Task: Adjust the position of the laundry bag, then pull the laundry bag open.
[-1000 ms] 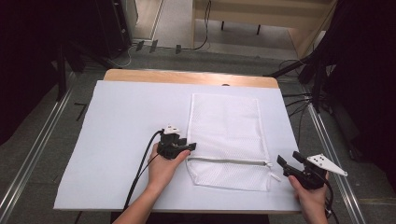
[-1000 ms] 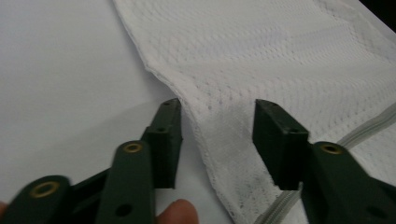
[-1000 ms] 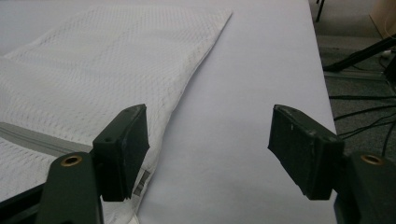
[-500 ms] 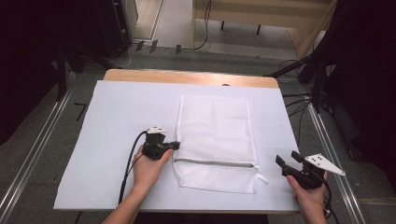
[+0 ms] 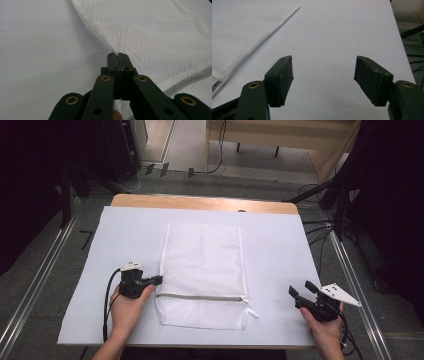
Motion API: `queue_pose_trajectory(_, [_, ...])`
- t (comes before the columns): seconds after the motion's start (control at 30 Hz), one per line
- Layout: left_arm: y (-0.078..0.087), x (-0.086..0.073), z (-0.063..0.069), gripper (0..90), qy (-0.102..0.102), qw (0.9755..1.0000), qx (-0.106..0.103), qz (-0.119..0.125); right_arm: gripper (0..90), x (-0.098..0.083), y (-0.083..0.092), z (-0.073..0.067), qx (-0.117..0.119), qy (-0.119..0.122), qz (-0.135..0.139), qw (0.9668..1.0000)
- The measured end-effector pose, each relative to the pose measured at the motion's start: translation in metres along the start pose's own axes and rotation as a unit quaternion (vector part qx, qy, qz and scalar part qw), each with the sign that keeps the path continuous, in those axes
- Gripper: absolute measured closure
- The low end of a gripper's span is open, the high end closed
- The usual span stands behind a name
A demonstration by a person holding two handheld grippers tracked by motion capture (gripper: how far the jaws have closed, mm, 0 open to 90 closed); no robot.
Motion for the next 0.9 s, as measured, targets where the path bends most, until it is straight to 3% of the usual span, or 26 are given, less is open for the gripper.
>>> queue_pose_trajectory(0.07, [0.000,-0.003,0.000,90.0,-0.005,1.0000,-0.001,0.000,32.7,0.000,0.002,-0.003,0.002,0.001,0.002,1.0000])
queue_pose_trajectory(0.1, [-0.002,-0.004,0.001,86.3,-0.014,0.9999,-0.004,-0.001,41.8,0.001,0.003,-0.007,0.008,0.003,0.009,0.9999])
queue_pose_trajectory(0.13, [-0.002,-0.004,0.001,79.2,-0.014,0.9999,-0.004,-0.001,41.8,0.001,0.003,-0.007,0.008,0.003,0.009,0.9999])
queue_pose_trajectory(0.17, [0.001,-0.004,0.001,73.1,-0.023,0.9994,-0.019,0.018,49.8,0.003,0.006,-0.014,0.019,0.016,0.018,0.9995])
queue_pose_trajectory(0.2, [0.001,-0.004,0.001,66.2,-0.023,0.9994,-0.019,0.018,49.8,0.003,0.006,-0.014,0.019,0.016,0.018,0.9995])
queue_pose_trajectory(0.23, [0.008,-0.003,0.003,59.8,-0.030,0.9984,-0.013,0.045,55.0,0.006,0.009,-0.025,0.021,0.021,0.023,0.9993])
queue_pose_trajectory(0.27, [0.008,-0.003,0.003,52.6,-0.030,0.9984,-0.013,0.045,55.0,0.006,0.009,-0.025,0.021,0.021,0.023,0.9993])
queue_pose_trajectory(0.3, [0.018,-0.003,0.005,49.8,-0.035,0.9963,-0.007,0.078,56.7,0.010,0.011,-0.038,0.021,0.032,0.025,0.9990])
queue_pose_trajectory(0.33, [0.018,-0.003,0.005,47.3,-0.035,0.9963,-0.007,0.078,56.4,0.011,0.012,-0.045,0.021,0.036,0.025,0.9988])
queue_pose_trajectory(0.37, [0.026,-0.004,0.007,43.9,-0.040,0.9943,0.001,0.099,56.0,0.012,0.012,-0.051,0.023,0.041,0.023,0.9986])
queue_pose_trajectory(0.47, [0.032,-0.005,0.009,43.3,-0.046,0.9931,0.009,0.108,54.4,0.013,0.012,-0.063,0.028,0.035,0.014,0.9989])
queue_pose_trajectory(0.5, [0.034,-0.005,0.010,43.4,-0.046,0.9927,0.005,0.111,54.0,0.014,0.011,-0.072,0.019,0.033,0.010,0.9992])
queue_pose_trajectory(0.6, [0.034,-0.005,0.015,43.7,-0.047,0.9920,-0.006,0.117,52.6,0.015,0.011,-0.078,0.034,0.027,0.013,0.9990])
queue_pose_trajectory(0.63, [0.031,-0.006,0.021,44.2,-0.053,0.9924,-0.012,0.111,51.4,0.014,0.009,-0.084,0.056,0.023,0.009,0.9981])
queue_pose_trajectory(0.67, [0.031,-0.006,0.021,44.7,-0.053,0.9924,-0.012,0.111,51.4,0.014,0.009,-0.084,0.056,0.023,0.009,0.9981])
queue_pose_trajectory(0.7, [0.029,-0.007,0.028,45.6,-0.060,0.9926,-0.017,0.105,48.9,0.011,0.006,-0.088,0.079,0.014,0.010,0.9967])
queue_pose_trajectory(0.77, [0.028,-0.007,0.032,47.8,-0.062,0.9923,-0.023,0.104,51.1,0.009,0.004,-0.091,0.096,0.003,-0.001,0.9954])
queue_pose_trajectory(0.9, [0.022,-0.009,0.051,52.3,-0.076,0.9921,-0.045,0.089,53.4,0.006,0.001,-0.099,0.116,0.011,-0.020,0.9929])
Point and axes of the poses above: each handheld gripper's, and its own axes: y roughly backward along the jaws, x roughly out of its top, z roughly to its right, the point moved 1 cm from there along -y, roughly forward along the jaws, and after that the axes turned 1 degree about -x, right-handed, at the moved point
